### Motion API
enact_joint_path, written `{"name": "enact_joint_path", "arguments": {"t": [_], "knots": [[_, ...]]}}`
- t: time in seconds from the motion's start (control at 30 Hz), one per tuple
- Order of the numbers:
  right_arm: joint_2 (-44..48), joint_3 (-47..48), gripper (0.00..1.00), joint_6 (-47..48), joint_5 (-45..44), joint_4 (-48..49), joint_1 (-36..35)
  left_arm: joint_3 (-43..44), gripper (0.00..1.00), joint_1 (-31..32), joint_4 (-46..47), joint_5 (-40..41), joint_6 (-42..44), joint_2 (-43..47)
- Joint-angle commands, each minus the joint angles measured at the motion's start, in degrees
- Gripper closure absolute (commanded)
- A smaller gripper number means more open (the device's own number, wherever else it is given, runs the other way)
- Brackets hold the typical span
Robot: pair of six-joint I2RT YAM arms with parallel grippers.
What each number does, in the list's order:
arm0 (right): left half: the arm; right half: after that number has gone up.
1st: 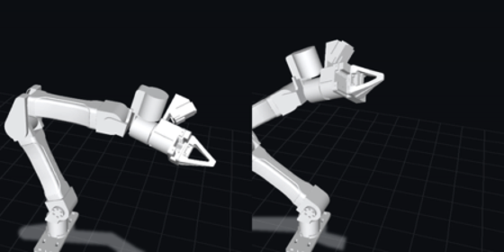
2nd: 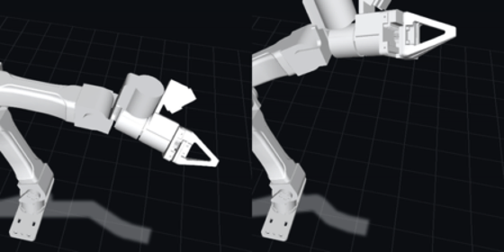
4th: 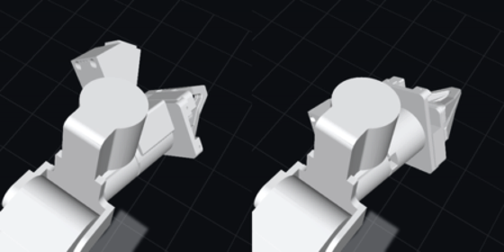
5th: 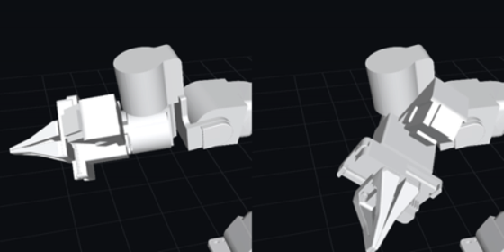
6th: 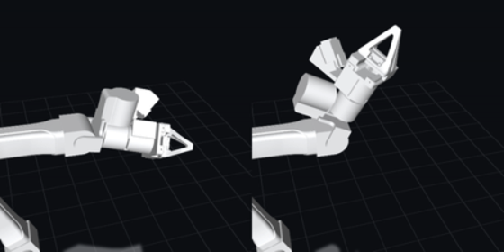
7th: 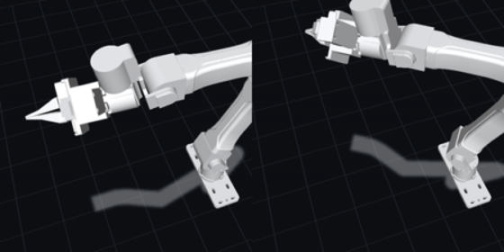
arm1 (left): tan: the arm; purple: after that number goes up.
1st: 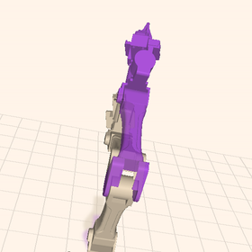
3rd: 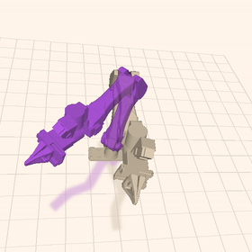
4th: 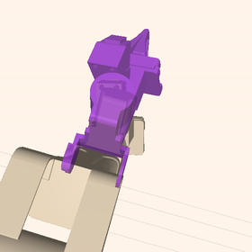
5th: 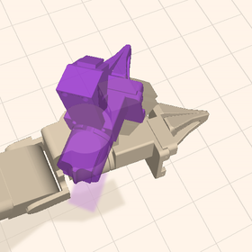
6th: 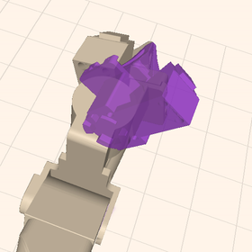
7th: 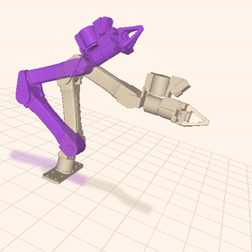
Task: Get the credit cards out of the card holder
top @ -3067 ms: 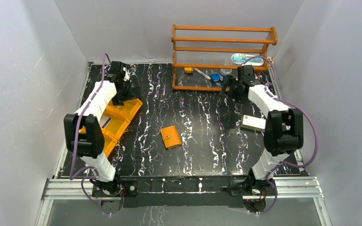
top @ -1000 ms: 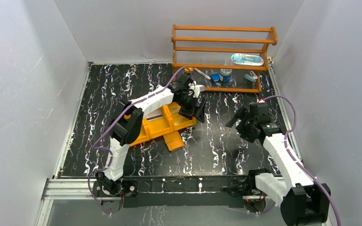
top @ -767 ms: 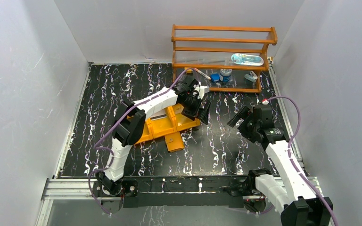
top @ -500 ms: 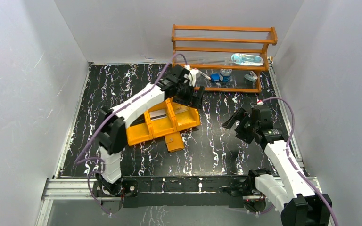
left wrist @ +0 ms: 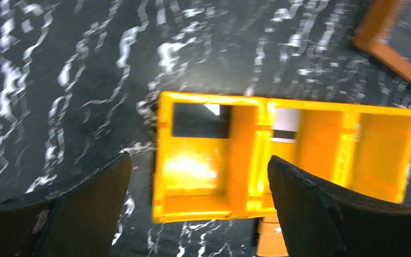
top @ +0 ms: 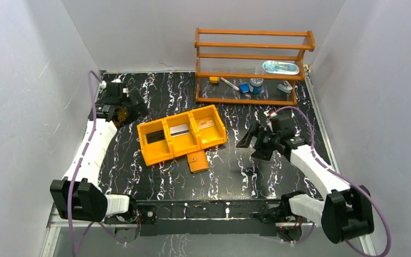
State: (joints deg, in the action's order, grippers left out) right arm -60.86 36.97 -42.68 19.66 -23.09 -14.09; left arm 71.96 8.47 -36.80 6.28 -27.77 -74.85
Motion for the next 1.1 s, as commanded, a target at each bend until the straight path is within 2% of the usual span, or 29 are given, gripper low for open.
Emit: {"name": "enact_joint_path", "arguments": {"t": [0.0,0.13,0.27,0.4,0.6,0.8,1.07], "knots": [[-5.0,6.0,0.02,1.1,-2.1,3.5,-7.9,-3.8,0.02,-5.6,-5.6,3.5,-1.7,3.7],[-11.8,10.8,0.02,1.1,-5.8,3.4,-14.2,-7.7,0.02,-7.9,-4.8,-3.7,-1.1,1.9],[-17.1,14.6,0.02,0.9,-8.1,3.5,-19.9,-12.3,0.02,-7.9,0.6,-12.5,-1.0,0.8],[-20.6,16.5,0.02,0.3,-10.4,4.4,-24.7,-14.6,0.02,-7.9,3.4,-15.9,-1.2,-1.6],[-25.6,18.8,0.13,-2.1,-16.0,4.0,-31.2,-15.6,0.03,-7.9,7.5,-21.5,0.2,-5.4],[-28.8,19.1,0.19,-7.5,-18.3,7.2,-34.8,-14.3,0.05,-7.9,10.7,-26.8,1.4,-9.5],[-34.7,22.7,0.27,-9.6,-19.7,7.8,-36.3,-10.4,0.08,-7.9,13.6,-37.6,3.5,-16.7]]}}
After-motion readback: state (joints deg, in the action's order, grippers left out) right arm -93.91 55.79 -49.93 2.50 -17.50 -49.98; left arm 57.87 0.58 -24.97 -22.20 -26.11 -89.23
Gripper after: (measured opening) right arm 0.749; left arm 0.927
